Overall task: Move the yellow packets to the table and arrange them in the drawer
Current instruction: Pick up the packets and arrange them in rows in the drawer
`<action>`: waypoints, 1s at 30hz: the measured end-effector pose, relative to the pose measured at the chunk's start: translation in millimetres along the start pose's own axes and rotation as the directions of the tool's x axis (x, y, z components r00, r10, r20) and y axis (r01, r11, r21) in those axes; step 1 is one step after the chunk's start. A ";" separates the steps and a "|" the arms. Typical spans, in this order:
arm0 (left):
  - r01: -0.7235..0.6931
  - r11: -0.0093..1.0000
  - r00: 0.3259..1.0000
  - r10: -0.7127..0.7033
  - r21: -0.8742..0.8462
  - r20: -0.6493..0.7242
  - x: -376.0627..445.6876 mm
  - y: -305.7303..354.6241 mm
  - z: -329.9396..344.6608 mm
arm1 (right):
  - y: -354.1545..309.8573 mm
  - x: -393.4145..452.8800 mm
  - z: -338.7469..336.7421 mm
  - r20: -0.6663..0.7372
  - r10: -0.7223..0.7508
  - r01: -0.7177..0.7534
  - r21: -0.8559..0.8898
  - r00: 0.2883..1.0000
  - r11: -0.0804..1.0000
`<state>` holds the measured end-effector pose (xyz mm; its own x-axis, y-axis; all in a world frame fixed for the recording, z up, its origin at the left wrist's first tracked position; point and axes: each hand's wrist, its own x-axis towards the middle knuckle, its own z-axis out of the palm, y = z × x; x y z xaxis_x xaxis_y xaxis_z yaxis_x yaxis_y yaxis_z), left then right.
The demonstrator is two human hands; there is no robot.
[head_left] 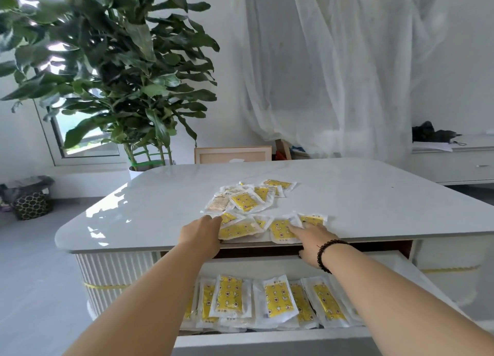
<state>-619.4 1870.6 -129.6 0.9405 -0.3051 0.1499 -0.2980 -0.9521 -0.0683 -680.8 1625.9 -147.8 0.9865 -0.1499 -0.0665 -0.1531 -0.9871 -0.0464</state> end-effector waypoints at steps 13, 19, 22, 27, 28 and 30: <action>0.170 0.946 0.972 -0.207 -0.277 -0.108 -2.6 6.2 -18.1 | 12.2 -6.9 -19.6 -0.263 0.046 -0.062 -0.053 0.964 0.997; 0.208 0.655 0.927 -0.369 -0.727 -0.068 -10.0 -4.8 -39.1 | 10.4 -15.7 -31.9 -0.329 0.082 -0.099 -0.033 0.941 0.995; 0.228 0.349 0.893 -0.448 -0.909 0.053 -16.8 -14.4 -47.1 | 9.1 -20.8 -42.6 -0.389 0.096 -0.116 -0.027 0.916 0.993; 0.233 0.191 0.900 -0.414 -0.954 0.137 -43.2 -17.9 -51.9 | 2.7 -28.3 -55.5 -0.472 0.161 -0.147 0.065 0.867 0.987; 0.226 0.191 0.906 -0.401 -0.955 0.134 -47.2 -17.5 -53.3 | 0.5 -28.9 -58.2 -0.493 0.172 -0.143 0.095 0.853 0.985; 0.209 0.185 0.918 -0.376 -0.960 0.128 -53.7 -15.9 -57.5 | -3.9 -29.6 -63.7 -0.534 0.189 -0.119 0.163 0.824 0.979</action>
<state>-674.5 1901.0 -79.9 0.9960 0.0806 0.0375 -0.0154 -0.2584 0.9659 -705.7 1630.6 -82.2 0.8151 -0.3404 0.4688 -0.2772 -0.9397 -0.2003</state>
